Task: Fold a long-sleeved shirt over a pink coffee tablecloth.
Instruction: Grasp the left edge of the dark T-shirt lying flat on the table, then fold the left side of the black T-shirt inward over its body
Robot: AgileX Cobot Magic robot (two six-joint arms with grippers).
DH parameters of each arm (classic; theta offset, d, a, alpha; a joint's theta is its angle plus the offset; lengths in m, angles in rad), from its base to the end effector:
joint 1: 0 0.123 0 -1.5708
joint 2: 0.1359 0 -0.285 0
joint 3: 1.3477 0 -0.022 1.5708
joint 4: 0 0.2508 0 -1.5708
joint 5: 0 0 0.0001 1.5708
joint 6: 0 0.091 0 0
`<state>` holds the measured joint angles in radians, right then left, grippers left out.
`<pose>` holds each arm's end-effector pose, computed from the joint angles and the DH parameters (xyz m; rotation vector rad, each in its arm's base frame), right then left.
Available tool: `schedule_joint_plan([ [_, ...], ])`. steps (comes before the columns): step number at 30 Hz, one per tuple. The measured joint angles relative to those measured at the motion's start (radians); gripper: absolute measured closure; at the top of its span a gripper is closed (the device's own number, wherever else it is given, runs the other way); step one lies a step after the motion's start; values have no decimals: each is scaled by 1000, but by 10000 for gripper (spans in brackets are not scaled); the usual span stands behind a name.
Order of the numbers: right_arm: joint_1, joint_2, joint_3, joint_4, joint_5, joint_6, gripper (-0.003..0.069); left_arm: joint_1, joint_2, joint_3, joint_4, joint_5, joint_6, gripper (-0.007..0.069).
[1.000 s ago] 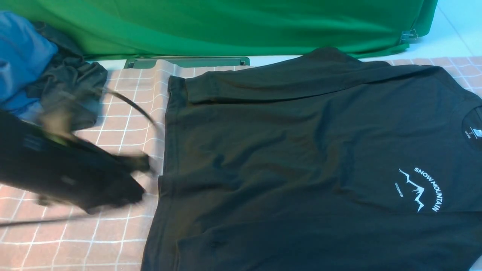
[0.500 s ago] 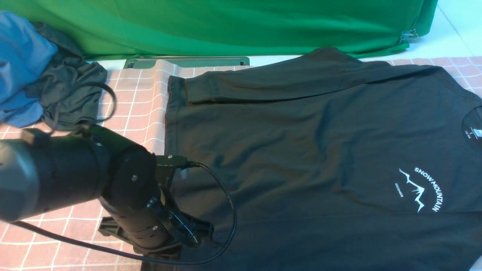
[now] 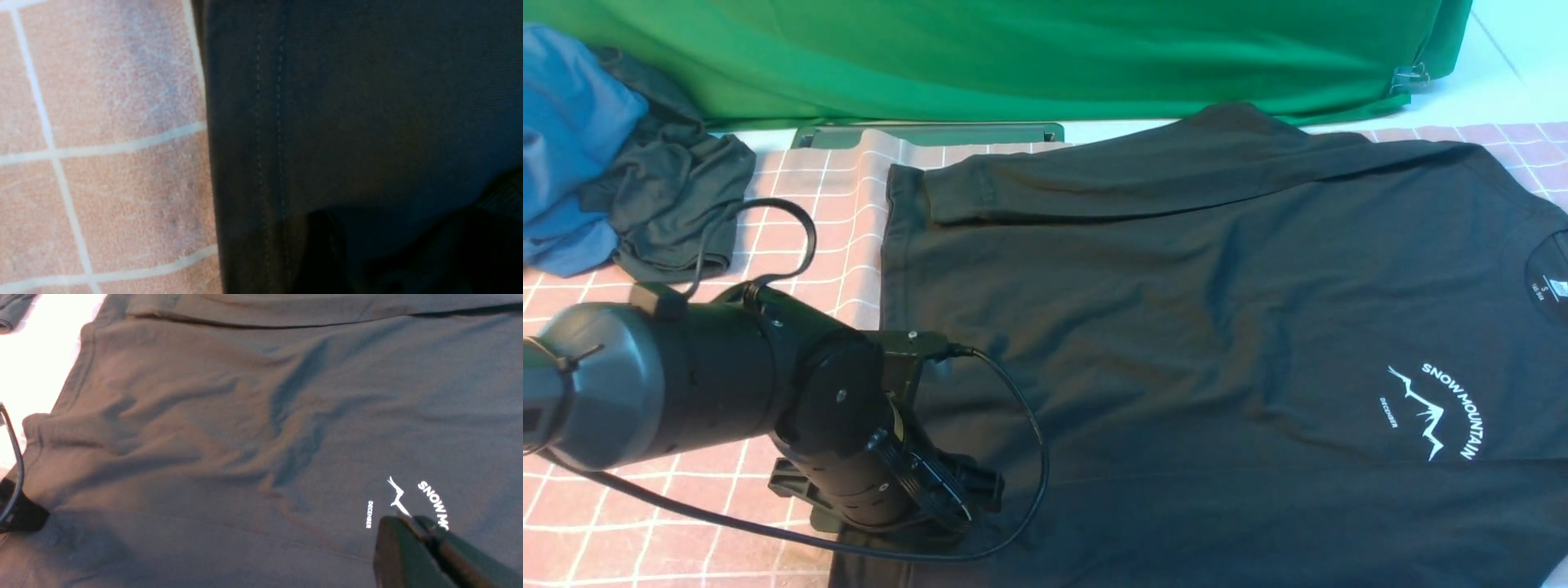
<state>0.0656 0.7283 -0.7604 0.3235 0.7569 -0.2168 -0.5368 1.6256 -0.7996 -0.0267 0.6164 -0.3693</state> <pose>0.1324 0.0286 0.3404 -0.1722 2.1728 0.2899 0.2344 -0.1411 0.1613 0.2173 2.9431 -0.1634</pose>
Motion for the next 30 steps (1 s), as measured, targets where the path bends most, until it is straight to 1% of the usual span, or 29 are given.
schedule_joint_plan([
  [1,0,0,0,0,-1,0,622,0,4,0,-12,0,14,231],
  [2,0,0,0,0,-3,0,622,0,5,-1,-34,6,45,281],
  [3,0,0,0,0,-3,0,622,0,6,-1,-42,6,50,291],
  [4,0,0,0,0,-4,0,622,0,7,-2,-69,13,107,373],
  [6,0,0,0,0,-5,0,622,0,8,-3,-99,27,159,492],
  [8,0,0,0,0,-6,-2,622,0,8,-7,-108,51,175,569],
  [10,0,0,0,0,-6,-5,622,0,7,-15,-101,87,174,582],
  [13,0,0,0,0,-7,-12,622,0,-13,-36,-89,181,163,592],
  [19,0,0,0,0,-7,-20,622,0,-103,-97,-96,296,147,592],
  [25,0,0,0,0,-7,-21,622,0,-163,-162,-108,328,121,592],
  [30,0,0,0,0,-15,-21,622,30,-170,-270,-38,327,86,592],
])
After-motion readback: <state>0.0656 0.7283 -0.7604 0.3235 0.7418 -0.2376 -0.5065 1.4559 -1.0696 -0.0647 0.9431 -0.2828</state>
